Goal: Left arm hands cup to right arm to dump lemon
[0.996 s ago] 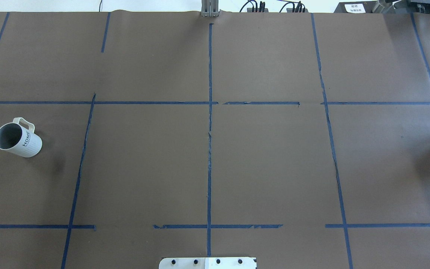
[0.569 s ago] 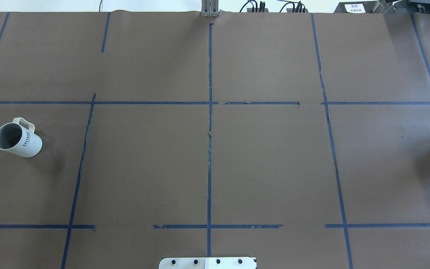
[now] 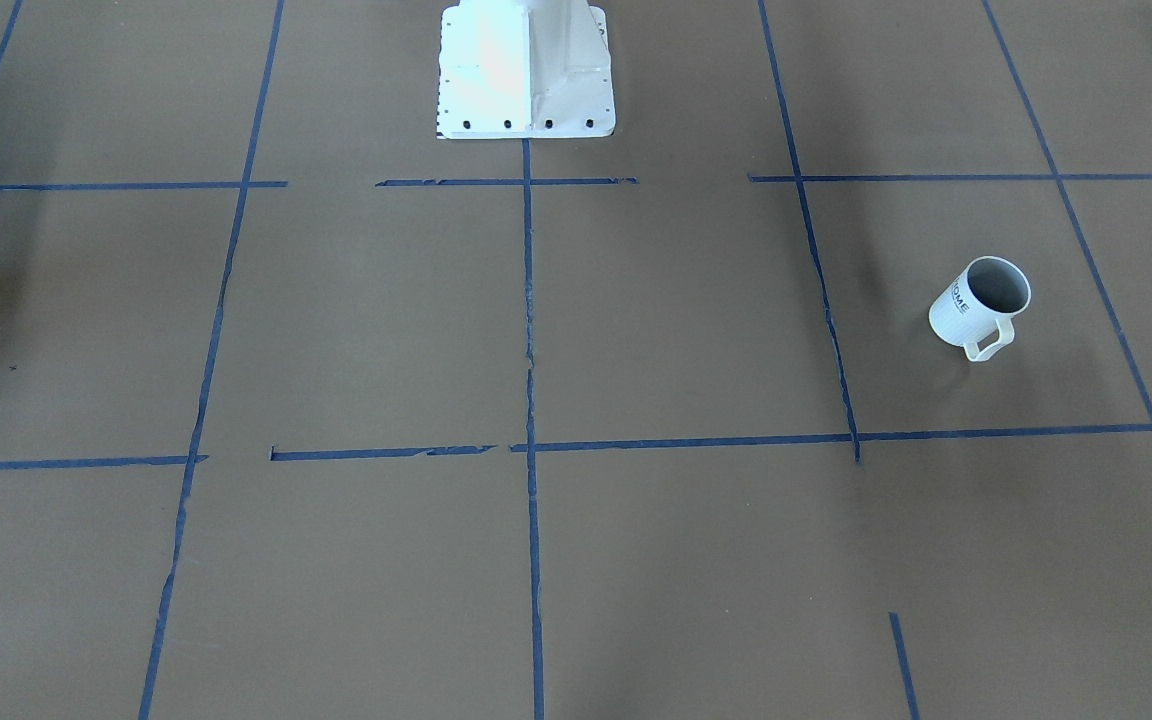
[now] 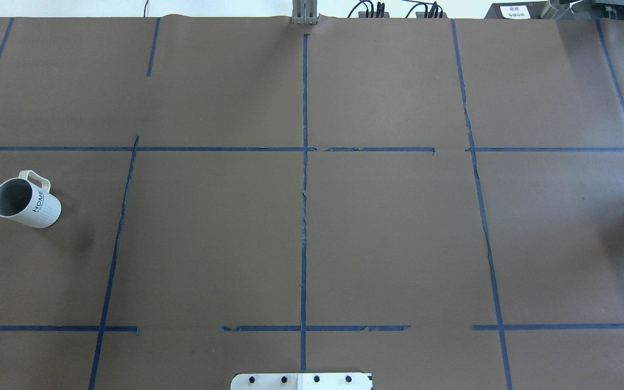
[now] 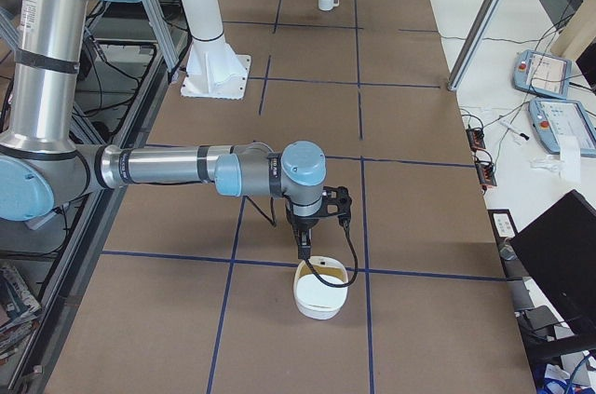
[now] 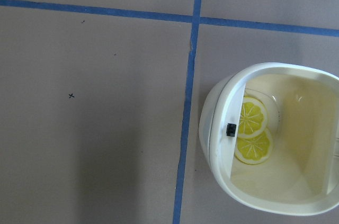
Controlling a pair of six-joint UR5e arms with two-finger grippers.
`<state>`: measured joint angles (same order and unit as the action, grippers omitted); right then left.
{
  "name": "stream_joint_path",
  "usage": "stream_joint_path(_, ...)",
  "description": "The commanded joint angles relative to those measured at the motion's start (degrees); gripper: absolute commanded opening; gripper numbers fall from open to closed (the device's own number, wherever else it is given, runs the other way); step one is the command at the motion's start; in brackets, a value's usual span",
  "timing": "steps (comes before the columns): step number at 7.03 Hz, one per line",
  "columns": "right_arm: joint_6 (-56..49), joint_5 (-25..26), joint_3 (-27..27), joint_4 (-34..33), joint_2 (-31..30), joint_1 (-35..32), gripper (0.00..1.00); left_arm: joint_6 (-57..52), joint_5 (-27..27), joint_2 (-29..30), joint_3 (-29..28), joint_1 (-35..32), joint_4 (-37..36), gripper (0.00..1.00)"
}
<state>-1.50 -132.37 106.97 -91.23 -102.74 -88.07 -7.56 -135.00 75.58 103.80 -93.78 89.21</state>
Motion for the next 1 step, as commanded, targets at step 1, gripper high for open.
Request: stream_joint_path(1, 0.0, 0.01, 0.0, 0.0, 0.0, 0.0, 1.0, 0.0, 0.0, 0.0, 0.0, 0.0, 0.0, 1.0)
